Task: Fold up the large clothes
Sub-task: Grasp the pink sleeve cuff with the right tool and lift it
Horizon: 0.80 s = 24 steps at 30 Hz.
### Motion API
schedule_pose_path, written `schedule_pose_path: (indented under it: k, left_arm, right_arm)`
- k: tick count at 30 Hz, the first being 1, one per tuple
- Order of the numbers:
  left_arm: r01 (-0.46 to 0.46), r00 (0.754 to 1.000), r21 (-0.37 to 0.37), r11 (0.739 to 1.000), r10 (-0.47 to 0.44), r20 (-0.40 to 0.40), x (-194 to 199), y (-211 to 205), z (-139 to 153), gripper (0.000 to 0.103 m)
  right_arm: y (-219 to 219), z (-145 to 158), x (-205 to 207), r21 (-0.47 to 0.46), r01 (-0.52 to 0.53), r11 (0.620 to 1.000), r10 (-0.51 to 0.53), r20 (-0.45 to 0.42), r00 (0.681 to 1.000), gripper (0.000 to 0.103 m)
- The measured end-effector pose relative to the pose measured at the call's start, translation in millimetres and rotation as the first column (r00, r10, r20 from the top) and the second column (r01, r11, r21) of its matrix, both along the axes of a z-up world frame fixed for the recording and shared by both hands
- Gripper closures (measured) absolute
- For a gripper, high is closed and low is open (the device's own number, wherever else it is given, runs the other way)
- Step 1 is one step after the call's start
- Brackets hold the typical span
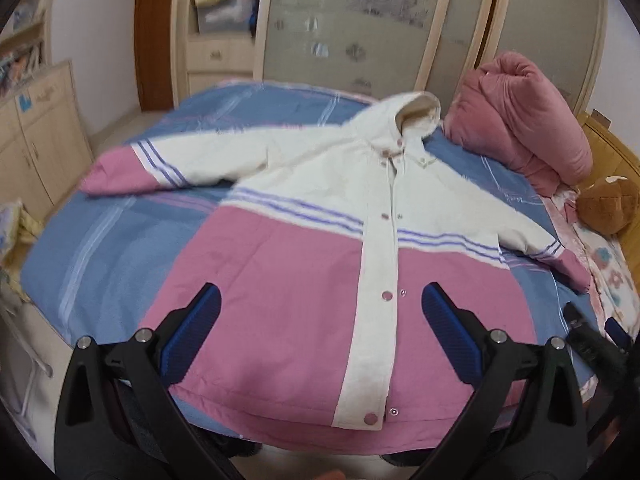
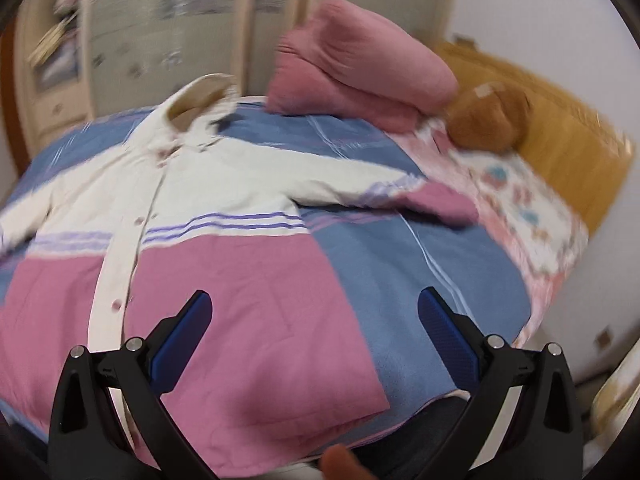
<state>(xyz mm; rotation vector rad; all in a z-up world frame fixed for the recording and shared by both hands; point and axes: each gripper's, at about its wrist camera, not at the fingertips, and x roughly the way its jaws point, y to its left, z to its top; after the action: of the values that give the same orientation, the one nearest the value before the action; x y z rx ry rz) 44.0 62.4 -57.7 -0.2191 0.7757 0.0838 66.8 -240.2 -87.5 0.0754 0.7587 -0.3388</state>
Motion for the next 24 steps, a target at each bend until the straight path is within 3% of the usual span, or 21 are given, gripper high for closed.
schedule_pose_path:
  k: [6, 10, 12, 14, 17, 18, 21, 24]
  left_arm:
    - [0.088, 0.995, -0.051, 0.995, -0.091, -0.052, 23.4, -4.4, -27.5, 0.002]
    - [0.173, 0.979, -0.042, 0.984, -0.177, -0.101, 55.1, -32.1, -43.5, 0.002]
    - [0.207, 0.971, -0.020, 0.978, -0.208, -0.118, 70.2, -47.5, -49.3, 0.002]
    - [0.252, 0.958, 0.003, 0.968, -0.249, -0.145, 86.0, -66.4, -58.3, 0.002]
    - [0.304, 0.936, 0.018, 0.952, -0.296, -0.189, 102.1, -87.9, -74.0, 0.002]
    - [0.314, 0.931, 0.023, 0.949, -0.303, -0.202, 107.5, -92.5, -78.8, 0.002]
    - [0.332, 0.915, 0.045, 0.942, -0.310, -0.259, 123.7, -105.0, -98.1, 0.002]
    - [0.324, 0.910, 0.046, 0.945, -0.298, -0.289, 135.7, -108.8, -111.3, 0.002]
  right_arm:
    - [-55.2, -29.2, 25.1, 0.125, 0.004, 0.992, 0.006, -0.085, 0.996, 0.001]
    - [-121.2, -35.6, 34.8, 0.372, 0.038, 0.927, -0.018, -0.055, 0.998, 0.008]
    - [-162.4, -44.0, 42.0, 0.515, 0.071, 0.855, -0.066, -0.028, 0.997, 0.008]
    - [-210.0, -59.8, 47.1, 0.682, 0.120, 0.721, -0.174, 0.011, 0.985, 0.010]
    - [-265.4, -83.9, 56.8, 0.853, 0.109, 0.510, -0.304, 0.060, 0.951, 0.010]
    - [-279.4, -89.7, 60.4, 0.870, 0.141, 0.472, -0.354, 0.040, 0.935, 0.010]
    - [-318.8, -102.5, 85.1, 0.886, 0.217, 0.410, -0.446, -0.013, 0.895, 0.012]
    - [-346.0, -112.7, 124.3, 0.883, 0.223, 0.414, -0.448, -0.016, 0.894, 0.015]
